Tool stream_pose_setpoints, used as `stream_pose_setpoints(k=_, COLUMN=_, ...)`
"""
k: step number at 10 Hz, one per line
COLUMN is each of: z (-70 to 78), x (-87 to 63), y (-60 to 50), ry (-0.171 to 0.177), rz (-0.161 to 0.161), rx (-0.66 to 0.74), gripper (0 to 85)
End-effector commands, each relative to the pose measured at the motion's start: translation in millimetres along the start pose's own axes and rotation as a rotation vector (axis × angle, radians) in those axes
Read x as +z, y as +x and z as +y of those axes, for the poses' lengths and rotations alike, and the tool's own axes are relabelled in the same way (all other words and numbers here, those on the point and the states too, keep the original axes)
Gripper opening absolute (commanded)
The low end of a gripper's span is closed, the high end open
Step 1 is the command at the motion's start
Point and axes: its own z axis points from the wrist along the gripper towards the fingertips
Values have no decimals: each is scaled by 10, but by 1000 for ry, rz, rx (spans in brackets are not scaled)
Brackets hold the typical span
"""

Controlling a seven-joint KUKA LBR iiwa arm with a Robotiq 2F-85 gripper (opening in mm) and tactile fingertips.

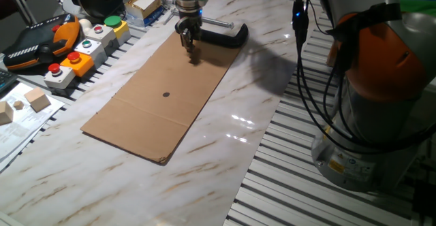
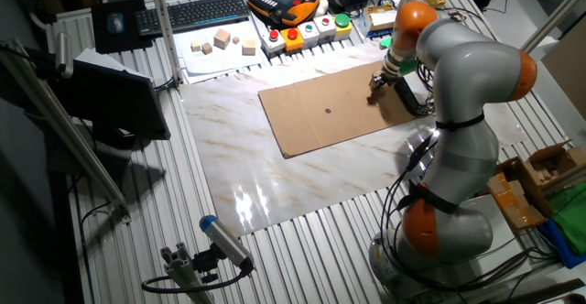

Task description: Hold a small block with the gripper and sweep it from left to right on the table

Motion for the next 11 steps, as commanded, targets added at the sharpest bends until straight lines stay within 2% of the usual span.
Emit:
stream_pose_setpoints(k=1, z=-9, x=6, y=-6, ry=-5, rz=2, rx=-1, gripper=647)
stream_pose_setpoints(k=8, z=-35, x=48, y=-33, ry=-51, rz=23, rx=-13, gripper=600)
stream_pose_setpoints(k=11, z=-35, x=66, y=-35, ry=-52, rz=28, rx=-19, gripper=570)
